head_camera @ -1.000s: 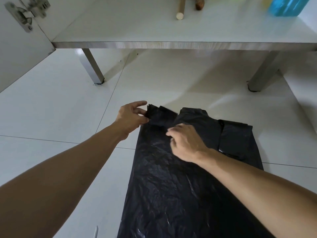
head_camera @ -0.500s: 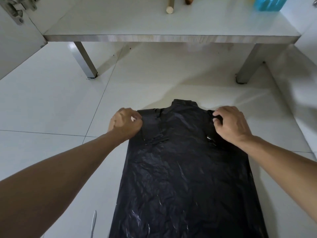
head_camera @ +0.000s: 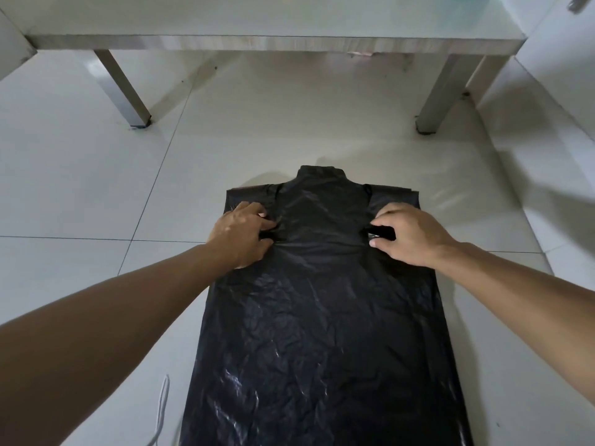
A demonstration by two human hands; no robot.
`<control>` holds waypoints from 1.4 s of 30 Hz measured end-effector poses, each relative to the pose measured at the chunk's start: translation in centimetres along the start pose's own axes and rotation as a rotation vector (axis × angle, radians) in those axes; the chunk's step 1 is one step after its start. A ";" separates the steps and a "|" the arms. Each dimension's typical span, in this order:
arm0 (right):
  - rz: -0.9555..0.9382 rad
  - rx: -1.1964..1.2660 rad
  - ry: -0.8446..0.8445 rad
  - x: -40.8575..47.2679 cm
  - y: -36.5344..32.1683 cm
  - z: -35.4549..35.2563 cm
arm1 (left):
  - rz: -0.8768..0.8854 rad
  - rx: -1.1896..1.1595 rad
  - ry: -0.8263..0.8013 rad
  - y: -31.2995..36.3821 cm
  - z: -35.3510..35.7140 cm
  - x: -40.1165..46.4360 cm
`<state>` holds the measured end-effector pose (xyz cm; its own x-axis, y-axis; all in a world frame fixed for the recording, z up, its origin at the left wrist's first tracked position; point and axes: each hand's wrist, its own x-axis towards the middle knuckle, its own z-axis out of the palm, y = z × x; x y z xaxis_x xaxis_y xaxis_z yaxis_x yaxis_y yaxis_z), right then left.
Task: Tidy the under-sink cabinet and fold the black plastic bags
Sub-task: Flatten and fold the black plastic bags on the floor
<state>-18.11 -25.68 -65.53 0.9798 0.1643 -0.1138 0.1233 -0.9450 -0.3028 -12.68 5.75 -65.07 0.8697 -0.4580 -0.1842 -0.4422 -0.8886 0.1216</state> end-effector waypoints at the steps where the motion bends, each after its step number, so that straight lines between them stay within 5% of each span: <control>1: -0.011 -0.009 0.000 -0.1 0.1 0.0 | 0.011 -0.002 0.004 -0.1 0.0 -0.1; 11: -0.204 -0.149 0.155 -0.9 1.8 0.9 | 0.098 0.154 0.059 -0.8 0.0 -0.3; 16: -0.235 -0.155 0.301 -1.2 2.2 0.3 | 0.158 0.147 0.216 -1.8 0.0 -0.8; 22: -0.117 -0.062 0.167 -2.4 1.5 0.3 | 0.109 0.058 0.160 -1.6 0.9 -2.1; 29: 0.098 -0.025 0.119 0.8 1.4 -2.1 | -0.267 -0.169 0.191 -0.4 -2.3 0.9; 31: 0.152 -0.067 0.074 2.2 1.4 -3.5 | -0.274 -0.174 0.192 -0.8 -3.0 2.1; 36: 0.295 -0.148 -0.281 5.3 2.3 -4.9 | -0.195 0.083 -0.114 -2.3 -3.7 5.2; 42: 0.368 -0.142 -0.279 6.3 2.4 -4.4 | -0.179 0.175 -0.189 -2.9 -3.3 6.3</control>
<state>-10.92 -28.13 -62.80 0.8851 -0.1371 -0.4448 -0.1845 -0.9807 -0.0650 -5.23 5.57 -63.37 0.8883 -0.2755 -0.3673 -0.3308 -0.9388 -0.0957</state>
